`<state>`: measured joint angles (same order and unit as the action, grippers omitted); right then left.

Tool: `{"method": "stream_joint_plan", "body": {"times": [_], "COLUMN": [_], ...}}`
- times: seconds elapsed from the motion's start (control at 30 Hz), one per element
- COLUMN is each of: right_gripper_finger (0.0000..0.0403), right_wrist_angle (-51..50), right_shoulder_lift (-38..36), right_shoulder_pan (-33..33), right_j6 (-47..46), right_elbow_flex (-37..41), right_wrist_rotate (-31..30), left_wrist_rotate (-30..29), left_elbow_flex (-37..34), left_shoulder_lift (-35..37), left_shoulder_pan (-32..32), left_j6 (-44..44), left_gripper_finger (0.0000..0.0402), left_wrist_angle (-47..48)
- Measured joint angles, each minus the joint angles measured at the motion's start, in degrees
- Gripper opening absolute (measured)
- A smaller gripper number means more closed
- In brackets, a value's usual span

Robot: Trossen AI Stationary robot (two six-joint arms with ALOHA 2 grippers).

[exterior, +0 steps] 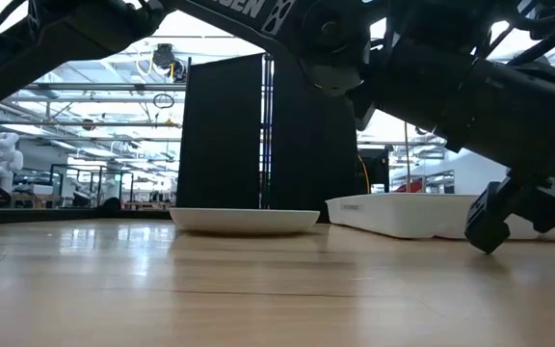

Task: Sort silverware
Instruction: Put the bottom fork in the silverware tray

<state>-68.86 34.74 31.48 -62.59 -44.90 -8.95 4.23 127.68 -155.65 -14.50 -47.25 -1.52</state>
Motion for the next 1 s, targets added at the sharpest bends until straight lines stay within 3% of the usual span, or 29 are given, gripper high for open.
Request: {"method": "stream_joint_plan", "body": {"times": [0.37,0.8,1.0], "right_gripper_finger": [0.0263,0.0263,0.0263], "right_wrist_angle": [0.3,1.3,1.4], "right_shoulder_lift": [0.1,1.0,1.0], "right_shoulder_pan": [0.0,0.0,0.0], "right_j6": [-1.3,-1.4,-1.5], "right_elbow_flex": [0.0,0.0,0.0], "right_wrist_rotate": [-0.1,-0.3,-0.3], "left_wrist_rotate": [5.4,5.1,5.2], "left_elbow_flex": [0.1,0.1,0.0], "left_shoulder_lift": [-1.4,-2.0,-2.0], "left_shoulder_pan": [0.6,0.7,0.7], "left_j6": [-1.6,-3.9,-3.3], "left_gripper_finger": [0.0132,0.0126,0.0086], "left_wrist_angle": [-2.0,0.4,1.0]}}
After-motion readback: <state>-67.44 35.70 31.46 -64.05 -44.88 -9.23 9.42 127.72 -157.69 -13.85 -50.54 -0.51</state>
